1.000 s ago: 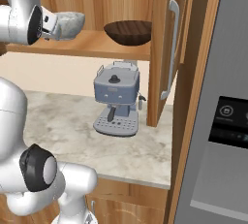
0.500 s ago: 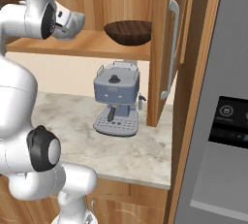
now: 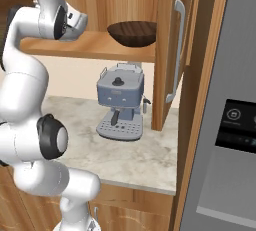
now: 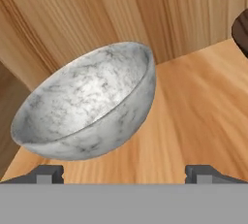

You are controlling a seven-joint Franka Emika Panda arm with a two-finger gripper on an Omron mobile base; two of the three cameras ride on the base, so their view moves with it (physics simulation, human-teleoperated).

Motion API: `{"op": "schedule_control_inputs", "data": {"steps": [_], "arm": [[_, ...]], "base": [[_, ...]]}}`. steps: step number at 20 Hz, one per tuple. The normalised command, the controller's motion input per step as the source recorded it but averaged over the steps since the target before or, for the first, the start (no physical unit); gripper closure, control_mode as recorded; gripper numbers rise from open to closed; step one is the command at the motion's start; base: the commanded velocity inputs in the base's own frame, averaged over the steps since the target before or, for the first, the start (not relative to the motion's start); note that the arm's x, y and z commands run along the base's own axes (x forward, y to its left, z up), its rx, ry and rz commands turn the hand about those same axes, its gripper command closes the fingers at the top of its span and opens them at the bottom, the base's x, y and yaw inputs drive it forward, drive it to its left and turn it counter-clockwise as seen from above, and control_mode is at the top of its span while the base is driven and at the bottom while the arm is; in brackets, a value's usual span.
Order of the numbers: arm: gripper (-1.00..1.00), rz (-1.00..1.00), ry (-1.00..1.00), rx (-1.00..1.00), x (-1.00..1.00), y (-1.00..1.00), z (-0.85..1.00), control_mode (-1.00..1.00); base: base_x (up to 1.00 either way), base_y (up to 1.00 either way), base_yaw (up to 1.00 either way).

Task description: Move the bowls from the cabinet to the plates on the dining table.

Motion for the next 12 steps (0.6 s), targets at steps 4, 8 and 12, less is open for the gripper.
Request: {"op": "schedule_control_inputs", "data": {"steps": [4, 8, 12], "arm": [[-1.0, -0.08, 0.0, 0.07, 0.47, 0.07, -0.01, -1.0], [-1.0, -0.06, 0.0, 0.05, 0.39, 0.05, -0.04, -1.0], [-1.0, -0.04, 0.0, 0.06, 0.17, 0.02, -0.16, -1.0]], "base": [[0.0, 0.0, 0.0], [0.0, 0.0, 0.0], [0.0, 0.0, 0.0]]}}
